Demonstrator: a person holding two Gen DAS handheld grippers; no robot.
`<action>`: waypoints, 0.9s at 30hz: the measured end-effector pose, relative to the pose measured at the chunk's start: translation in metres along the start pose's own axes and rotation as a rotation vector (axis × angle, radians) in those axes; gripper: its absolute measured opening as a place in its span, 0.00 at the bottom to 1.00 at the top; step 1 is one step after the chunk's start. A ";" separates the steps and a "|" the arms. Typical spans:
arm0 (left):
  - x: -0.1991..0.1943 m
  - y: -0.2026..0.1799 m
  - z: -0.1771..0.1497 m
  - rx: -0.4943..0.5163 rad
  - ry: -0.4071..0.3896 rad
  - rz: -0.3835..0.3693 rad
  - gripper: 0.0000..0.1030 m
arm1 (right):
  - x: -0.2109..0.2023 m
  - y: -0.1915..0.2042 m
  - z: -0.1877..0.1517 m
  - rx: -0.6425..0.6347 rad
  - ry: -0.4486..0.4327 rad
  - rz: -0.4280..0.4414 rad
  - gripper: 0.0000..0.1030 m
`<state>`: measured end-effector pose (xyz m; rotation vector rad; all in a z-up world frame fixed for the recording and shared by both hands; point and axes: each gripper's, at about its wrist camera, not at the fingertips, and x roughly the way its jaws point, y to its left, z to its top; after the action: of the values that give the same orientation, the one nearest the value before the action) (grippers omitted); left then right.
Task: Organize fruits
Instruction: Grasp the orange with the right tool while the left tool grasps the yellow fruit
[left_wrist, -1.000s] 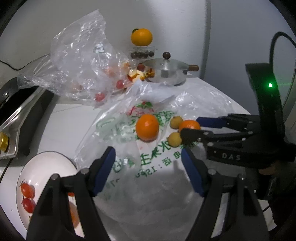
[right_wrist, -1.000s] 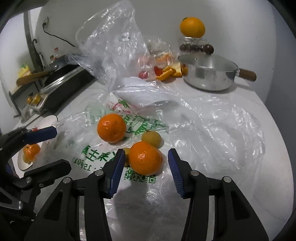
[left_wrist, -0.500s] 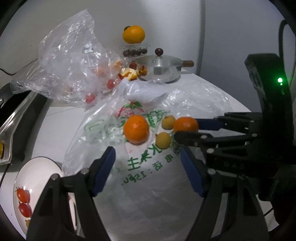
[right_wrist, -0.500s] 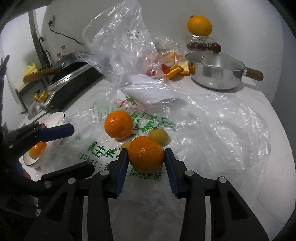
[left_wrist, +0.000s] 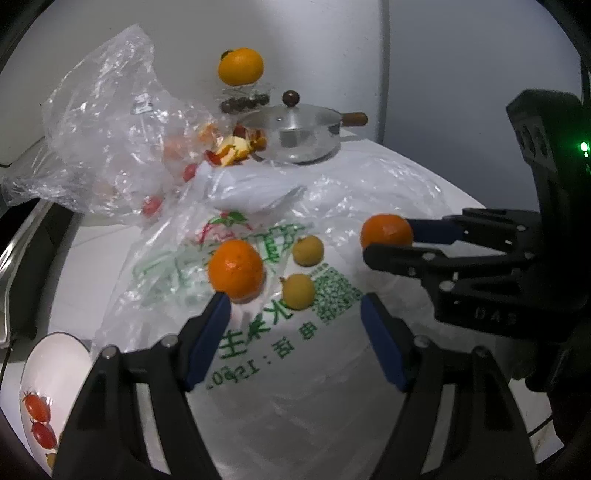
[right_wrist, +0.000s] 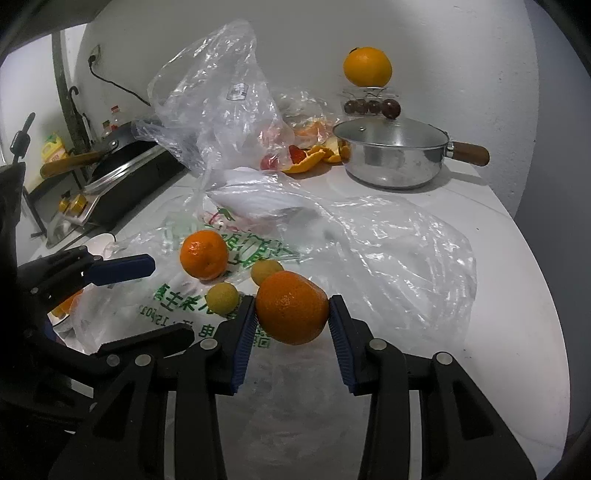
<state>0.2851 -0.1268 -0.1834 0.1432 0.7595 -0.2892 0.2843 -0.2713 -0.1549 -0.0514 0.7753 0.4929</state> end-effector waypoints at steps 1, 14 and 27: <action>0.001 -0.001 0.000 0.001 0.003 -0.001 0.72 | 0.000 -0.001 0.000 0.002 -0.002 -0.001 0.41; 0.024 -0.005 0.003 0.004 0.062 -0.042 0.55 | 0.001 -0.004 -0.003 0.010 -0.016 -0.002 0.41; 0.055 0.002 0.012 -0.040 0.123 -0.057 0.39 | -0.001 -0.008 -0.003 0.029 -0.035 0.036 0.41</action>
<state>0.3314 -0.1390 -0.2125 0.1018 0.8923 -0.3215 0.2851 -0.2791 -0.1572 -0.0019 0.7501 0.5157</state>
